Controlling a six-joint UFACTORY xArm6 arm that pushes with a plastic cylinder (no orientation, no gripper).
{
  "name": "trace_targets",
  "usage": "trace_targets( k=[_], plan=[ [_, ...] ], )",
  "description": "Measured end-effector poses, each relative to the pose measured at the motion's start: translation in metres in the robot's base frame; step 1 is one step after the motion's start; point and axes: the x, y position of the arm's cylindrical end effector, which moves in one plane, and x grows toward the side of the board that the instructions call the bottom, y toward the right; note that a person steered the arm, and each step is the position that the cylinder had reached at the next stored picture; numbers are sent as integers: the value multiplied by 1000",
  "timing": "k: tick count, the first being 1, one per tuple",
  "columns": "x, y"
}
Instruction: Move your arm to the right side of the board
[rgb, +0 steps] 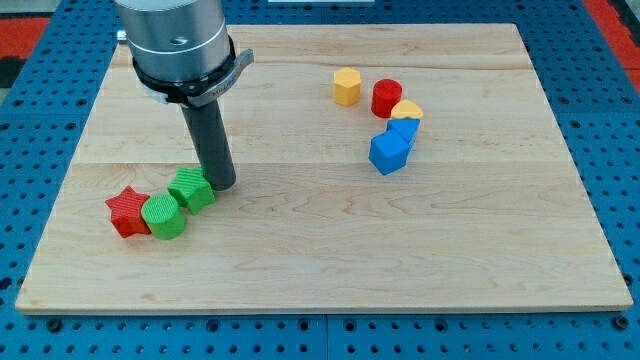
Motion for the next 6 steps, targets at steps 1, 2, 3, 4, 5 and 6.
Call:
trace_targets(
  k=[1, 2, 3, 4, 5, 6],
  plan=[
    [0, -17],
    [0, -10],
    [20, 64],
    [52, 151],
    [32, 244],
    [33, 274]
  ],
)
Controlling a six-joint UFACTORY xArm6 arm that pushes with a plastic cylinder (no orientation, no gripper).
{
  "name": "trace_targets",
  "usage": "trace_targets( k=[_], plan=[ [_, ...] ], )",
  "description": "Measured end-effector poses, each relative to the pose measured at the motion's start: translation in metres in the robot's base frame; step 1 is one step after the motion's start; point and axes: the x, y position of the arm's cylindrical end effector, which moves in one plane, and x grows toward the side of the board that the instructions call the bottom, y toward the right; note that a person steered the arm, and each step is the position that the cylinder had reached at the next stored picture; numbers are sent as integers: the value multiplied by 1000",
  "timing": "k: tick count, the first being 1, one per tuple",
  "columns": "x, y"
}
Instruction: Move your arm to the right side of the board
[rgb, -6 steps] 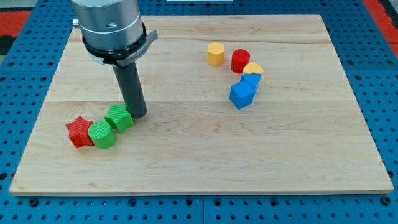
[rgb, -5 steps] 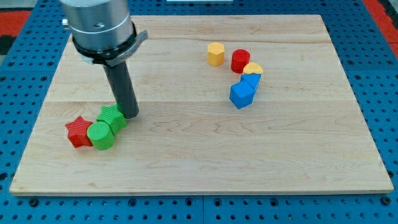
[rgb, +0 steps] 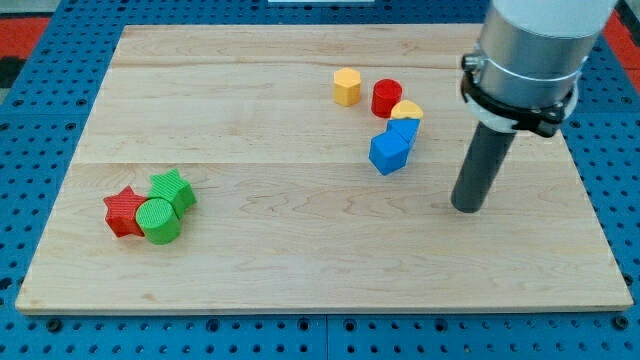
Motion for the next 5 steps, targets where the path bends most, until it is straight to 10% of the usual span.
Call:
trace_targets(
  k=[5],
  plan=[
    [38, 27]
  ],
)
